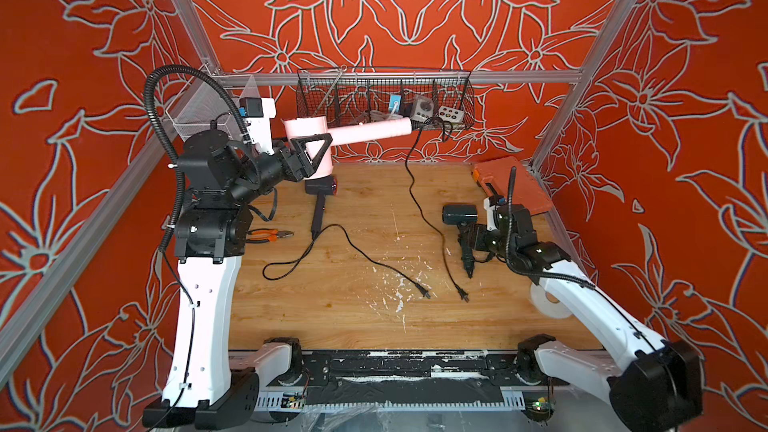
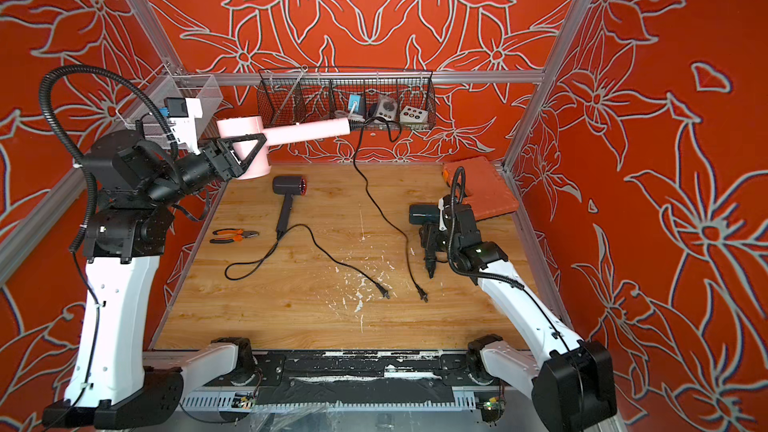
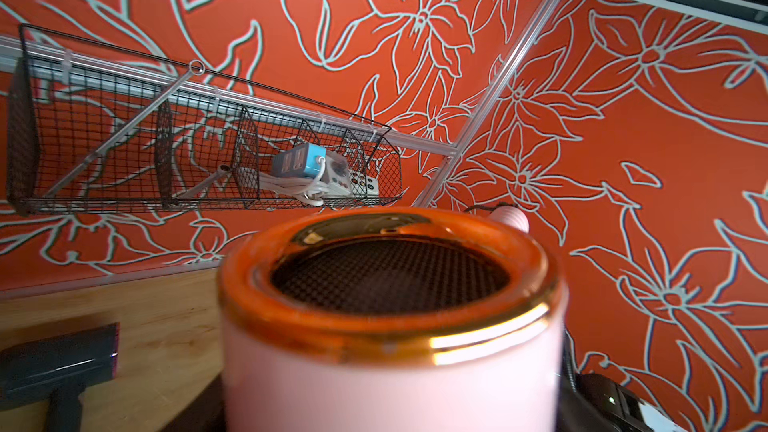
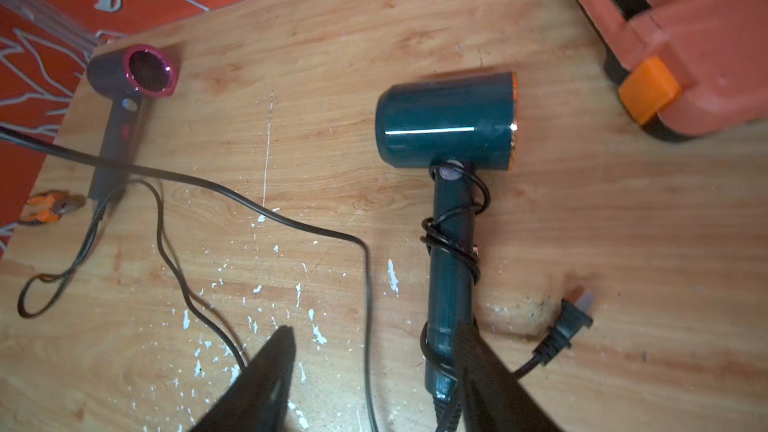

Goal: Wrap the cord around the hair dryer
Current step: Adjust the power cord, then wrap the power cord around the hair dryer.

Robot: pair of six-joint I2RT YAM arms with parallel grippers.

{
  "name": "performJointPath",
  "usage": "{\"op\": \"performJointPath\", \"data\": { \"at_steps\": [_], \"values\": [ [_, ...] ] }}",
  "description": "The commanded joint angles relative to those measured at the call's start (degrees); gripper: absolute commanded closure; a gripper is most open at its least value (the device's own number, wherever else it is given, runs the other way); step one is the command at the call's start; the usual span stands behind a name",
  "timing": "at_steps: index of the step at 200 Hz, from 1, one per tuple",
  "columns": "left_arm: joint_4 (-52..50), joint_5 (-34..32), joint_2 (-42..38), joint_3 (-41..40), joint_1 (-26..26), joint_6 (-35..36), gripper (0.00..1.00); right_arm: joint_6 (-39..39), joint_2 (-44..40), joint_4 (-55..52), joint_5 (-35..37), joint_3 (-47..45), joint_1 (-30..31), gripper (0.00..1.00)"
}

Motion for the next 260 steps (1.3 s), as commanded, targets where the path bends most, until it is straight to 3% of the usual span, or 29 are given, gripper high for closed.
{"op": "performJointPath", "data": {
  "at_steps": [1,37,77,128,177,188,196,212,228,260],
  "values": [
    [6.46,3.44,-2.10,-0.03,-0.06,-3.52,1.00,-3.54,-1.04,9.70,-6.25,3.10,1.45,0.29],
    [10.12,3.73,-2.74,-4.42,-1.25,-7.69,1.00,-10.98,-1.05,24.84,-9.25,3.59,7.93,0.22],
    [10.33,2.14,-3.69,-8.13,-2.67,-7.88,1.00,-18.14,3.40,33.16,-7.96,8.40,15.25,0.19],
    [10.88,1.51,-5.19,-12.55,-4.03,-7.91,1.00,-18.41,7.98,39.15,-2.86,13.26,18.71,0.17],
    [12.87,1.69,-5.46,-15.67,-5.25,-8.94,1.00,-12.66,13.60,46.90,-6.51,15.57,19.15,0.18],
    [13.11,1.61,-5.63,-16.26,-5.46,-9.04,1.00,-11.13,14.60,49.19,-6.36,15.35,19.23,0.22],
    [13.06,1.32,-5.77,-16.62,-5.49,-8.99,1.00,-10.01,15.09,51.20,-6.36,14.94,19.23,0.30],
    [12.02,0.27,-6.08,-16.94,-5.49,-7.89,1.00,-8.57,15.02,53.59,-6.19,13.73,19.22,0.60],
    [10.51,-1.33,-6.11,-16.76,-5.49,-6.18,1.00,-8.30,13.88,53.24,-4.63,12.41,19.19,0.99],
    [5.19,-8.04,-5.32,-14.60,-5.23,-0.88,1.00,-12.85,7.95,43.65,1.30,9.19,19.15,1.00]
  ]
}}
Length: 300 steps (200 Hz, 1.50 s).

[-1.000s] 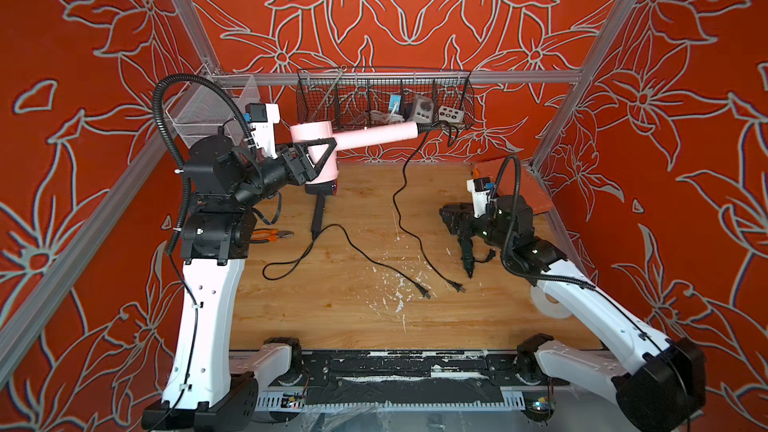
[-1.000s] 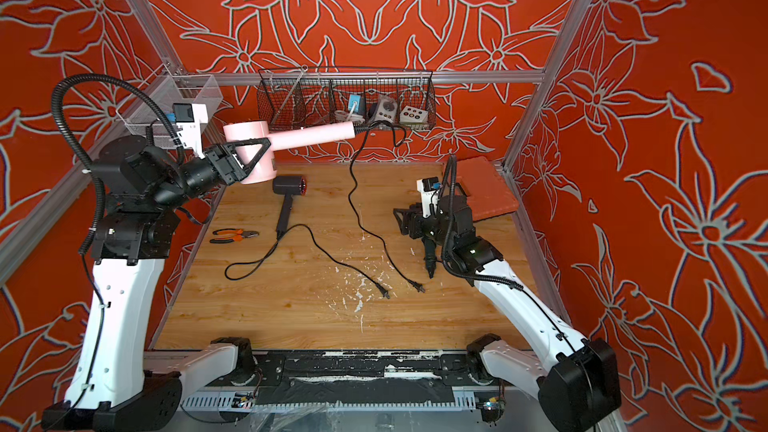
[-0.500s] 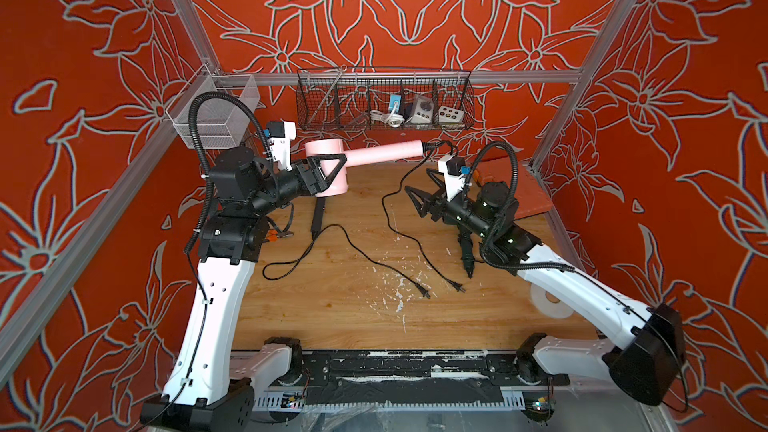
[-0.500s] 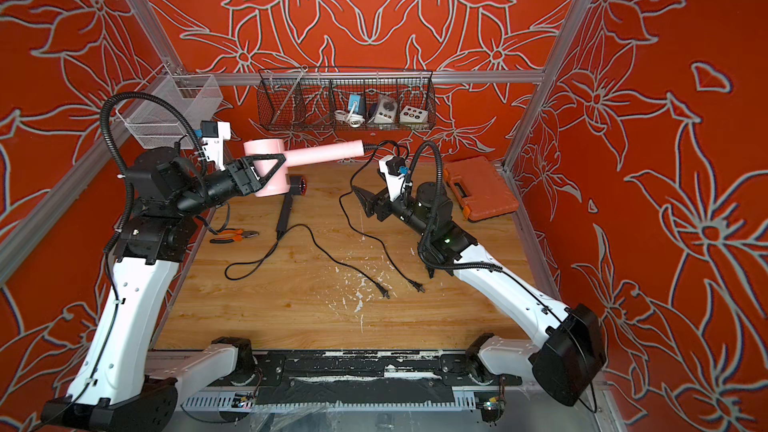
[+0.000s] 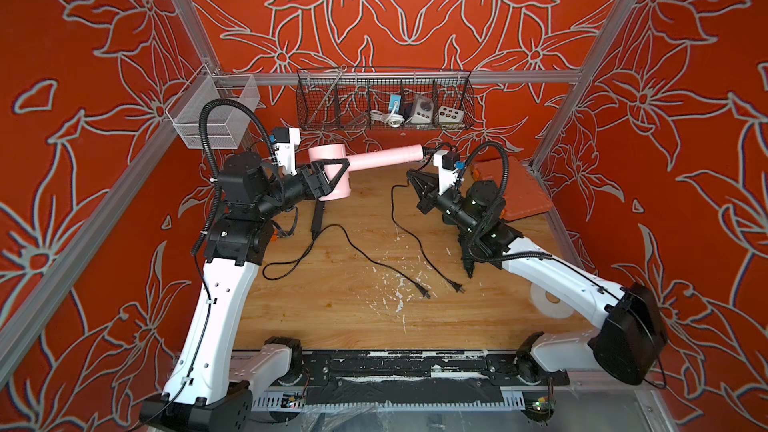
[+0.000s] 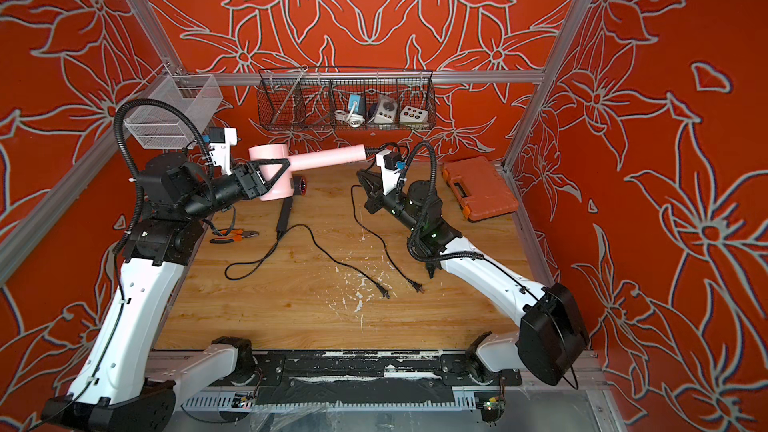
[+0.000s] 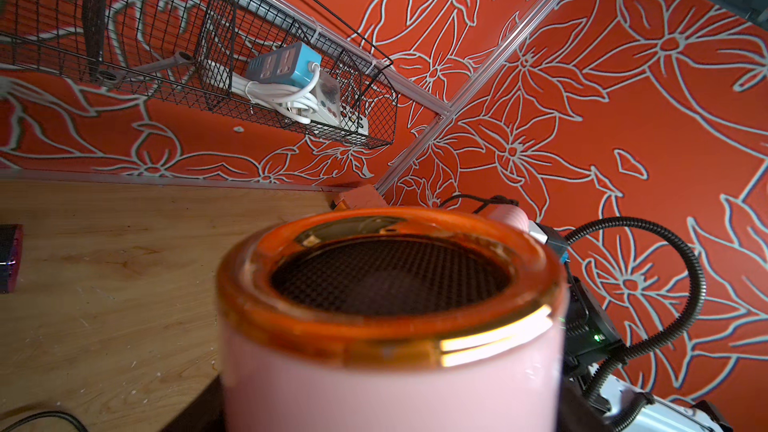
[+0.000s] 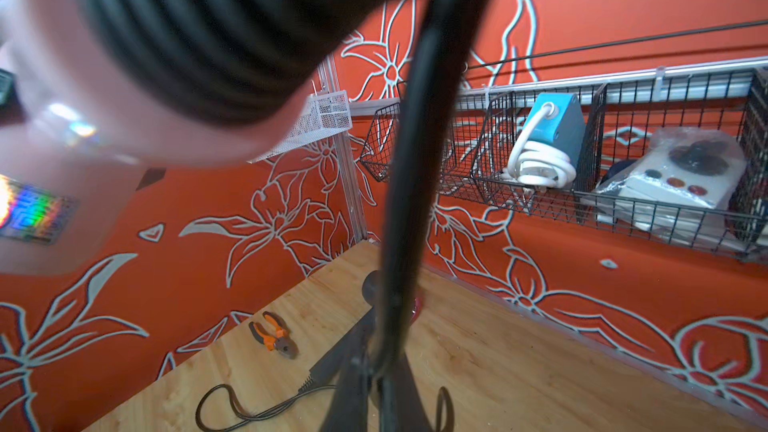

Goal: Wrap the cord around the hair dryer
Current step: Wrap the power cord around the hair dryer.

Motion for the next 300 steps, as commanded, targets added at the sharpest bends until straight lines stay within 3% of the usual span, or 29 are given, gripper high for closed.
{"op": "performJointPath", "data": {
  "at_steps": [1,38,89,141,210,240,300],
  "values": [
    [-1.50,-6.00,-0.89,3.08,0.08,5.41,1.00,-2.85,-6.06,-4.29,5.14,-2.41,0.22,1.00],
    [-7.72,-17.06,1.34,6.44,3.26,9.74,1.00,-10.57,-18.28,-23.22,15.56,-6.01,-2.34,1.00],
    [-8.77,-21.86,2.62,7.61,6.76,8.77,1.00,-9.33,-27.31,-37.73,20.12,-7.32,-17.60,1.00],
    [-10.97,-26.71,3.39,10.66,9.04,8.82,1.00,-8.38,-26.03,-44.73,27.87,-3.33,-23.69,1.00],
    [-11.24,-30.48,4.11,11.87,9.30,9.71,1.00,-10.21,-22.50,-49.75,30.18,3.03,-25.61,1.00],
    [-11.65,-32.26,5.43,16.06,9.27,9.85,1.00,-12.36,-19.00,-55.66,36.91,11.16,-25.77,1.00],
    [-13.44,-32.34,7.00,21.98,9.28,9.84,1.00,-18.76,-17.60,-57.03,38.09,27.51,-25.87,1.00]
  ]
}}
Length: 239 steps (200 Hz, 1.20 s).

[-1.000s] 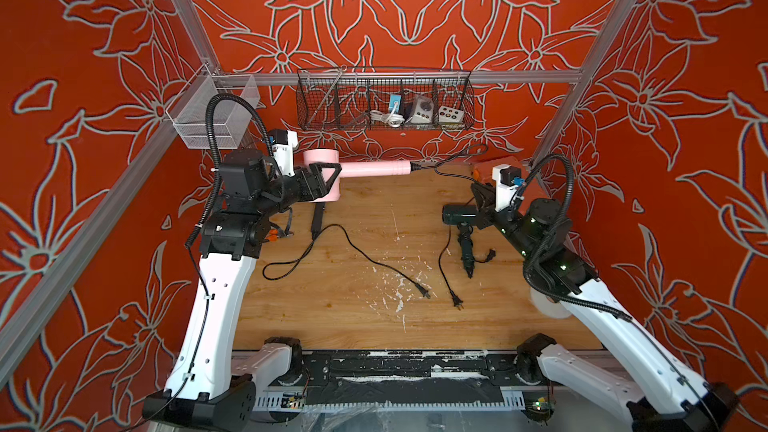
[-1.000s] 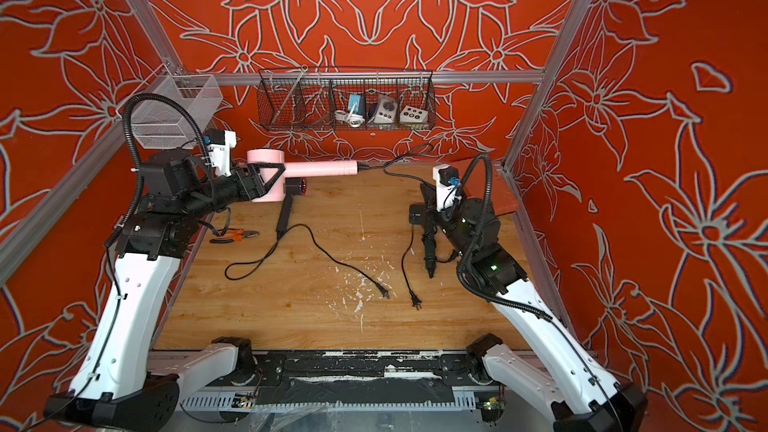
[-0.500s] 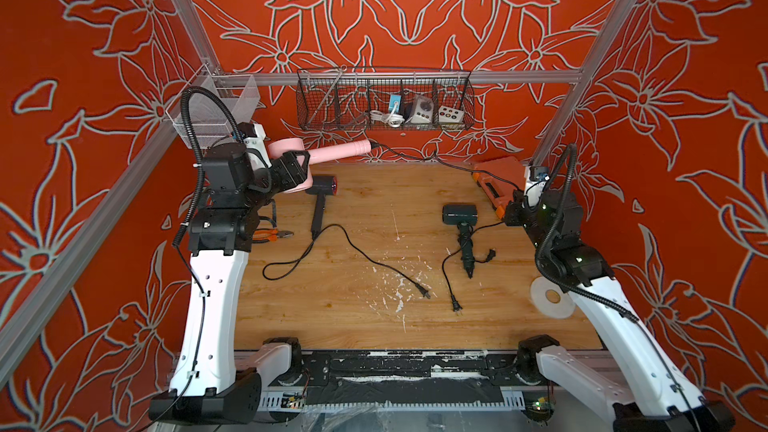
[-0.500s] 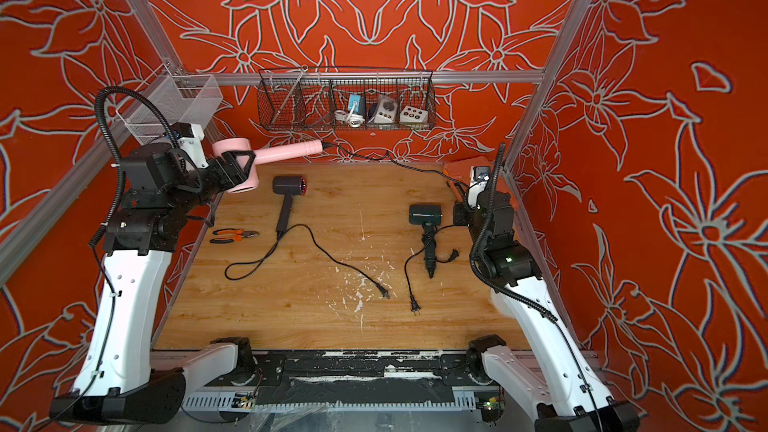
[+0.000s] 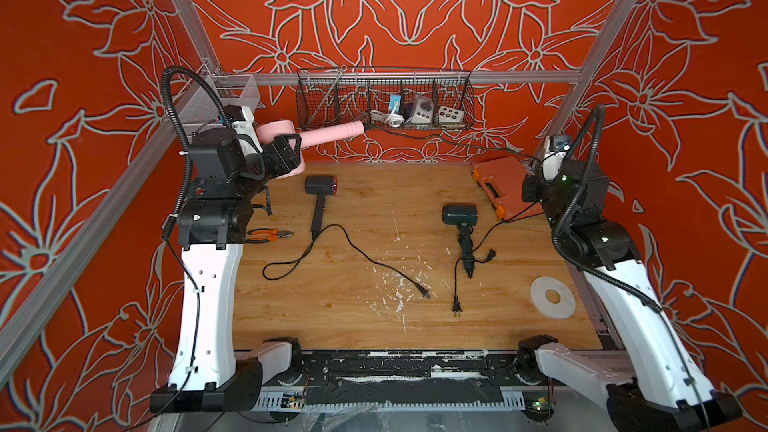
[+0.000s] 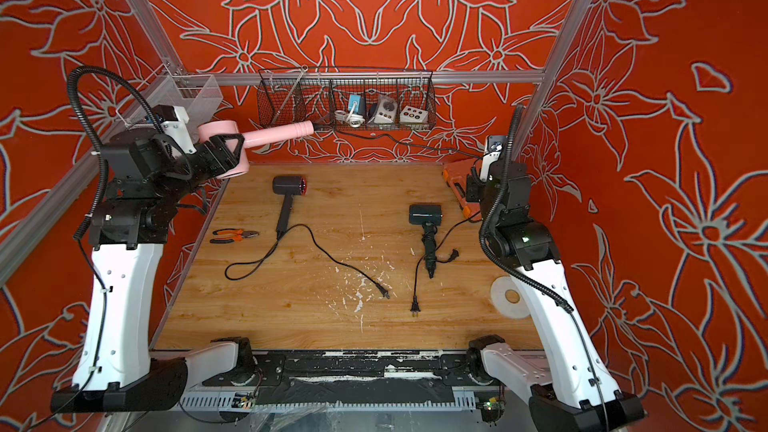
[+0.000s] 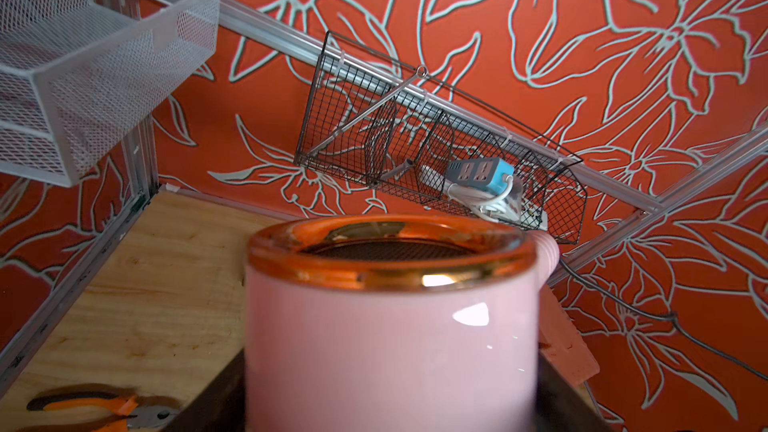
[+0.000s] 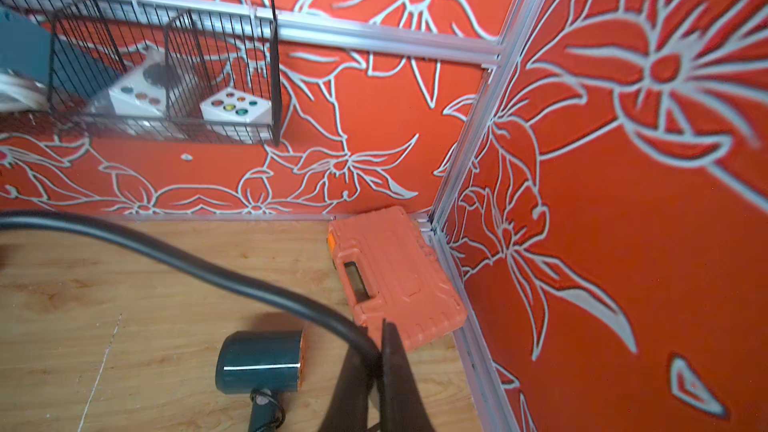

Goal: Wrap the cord around the hair dryer
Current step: Wrap the power cord around the hair dryer.

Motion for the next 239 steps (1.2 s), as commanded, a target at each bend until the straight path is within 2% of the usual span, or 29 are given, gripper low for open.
{"op": "performJointPath", "data": {
  "at_steps": [1,45,67,87,116,138,175,208,239],
  "values": [
    [3.57,-6.55,-0.46,1.79,1.16,0.13,1.00,-4.33,-0.66,-0.64,6.38,6.37,-1.29,1.00],
    [4.48,-5.63,-0.88,-0.75,1.12,-0.48,1.00,-8.37,-0.29,1.20,4.38,14.13,-1.17,1.00],
    [6.82,-0.26,-1.36,-3.76,1.12,-1.88,1.00,-8.51,-0.49,-0.13,-0.52,15.23,-1.21,1.00],
    [12.67,6.36,-2.81,-10.43,1.13,-4.29,1.00,-5.37,-1.43,-3.52,-9.72,11.88,-1.14,1.00],
    [28.07,19.29,-3.45,-21.41,0.90,-9.56,1.00,-1.14,-5.81,-0.57,-25.35,-2.28,-0.95,1.00],
    [36.88,24.83,-2.91,-27.48,0.72,-11.56,1.00,-3.15,-7.59,-0.64,-31.04,-7.71,0.13,1.00],
    [39.71,30.83,-1.55,-34.00,-1.73,-6.34,1.00,-9.33,-6.52,-2.17,-37.30,-6.07,1.83,1.00],
    [35.52,32.77,-0.90,-37.85,-5.49,1.61,1.00,-16.68,-3.02,-5.48,-42.71,-0.27,5.04,1.00],
    [34.63,33.83,0.88,-39.12,-9.61,5.30,1.00,-21.77,0.65,-8.90,-47.36,5.71,8.00,1.00]
  ]
}}
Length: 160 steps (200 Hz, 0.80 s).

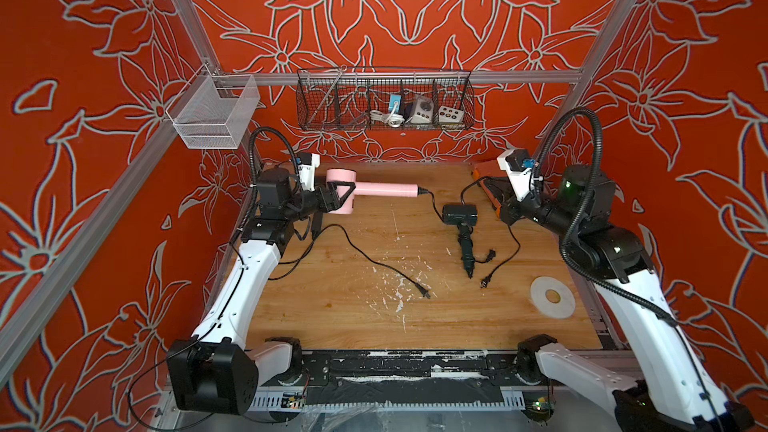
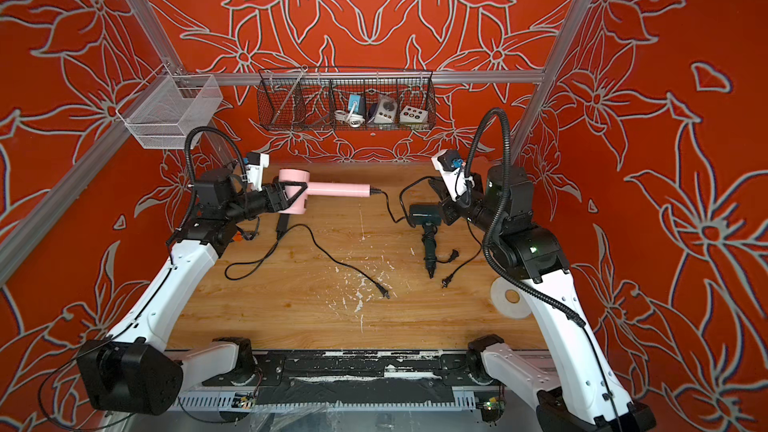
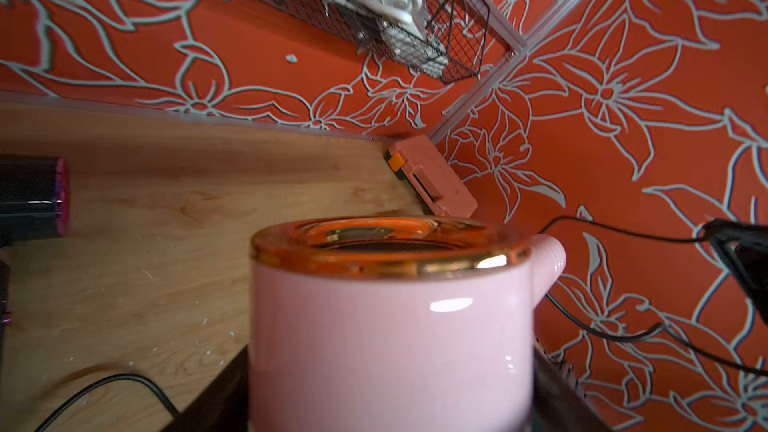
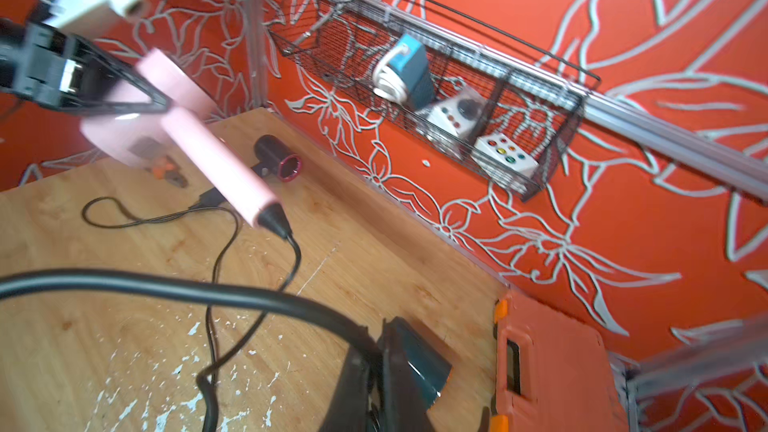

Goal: Wrap the cord around the hair dryer
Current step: Wrap the power cord around the hair dryer.

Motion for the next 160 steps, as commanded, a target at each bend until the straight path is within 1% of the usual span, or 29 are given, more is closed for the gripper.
{"op": "performJointPath", "data": {
  "at_steps": [1,23,47,82,102,134,160],
  "values": [
    [3.31,3.85,1.09,0.60,-2.57,5.40,1.00,-6.96,1.89,-3.01,-6.14,4.55,2.00,1.00],
    [2.17,5.62,3.24,2.10,-6.06,7.12,1.00,-9.31,4.29,-4.36,-6.19,7.91,4.47,1.00],
    [2.80,7.47,4.02,2.20,-9.71,7.82,1.00,-10.28,6.89,-4.13,-5.15,9.42,5.90,1.00],
    [5.49,13.42,3.29,0.44,-14.85,7.22,1.00,-8.67,11.43,-0.47,-5.26,9.30,6.60,1.00],
    [8.73,15.17,1.06,-1.69,-17.75,6.35,1.00,-7.26,14.86,1.94,-4.44,8.53,6.62,1.00],
    [13.47,17.42,-2.28,-3.54,-19.00,3.63,1.00,-4.59,18.77,6.59,-2.95,5.50,6.50,1.00],
    [20.36,17.37,-3.71,-5.08,-19.00,-1.56,1.00,-1.03,20.64,10.12,-3.77,2.21,6.07,1.00]
  ]
}}
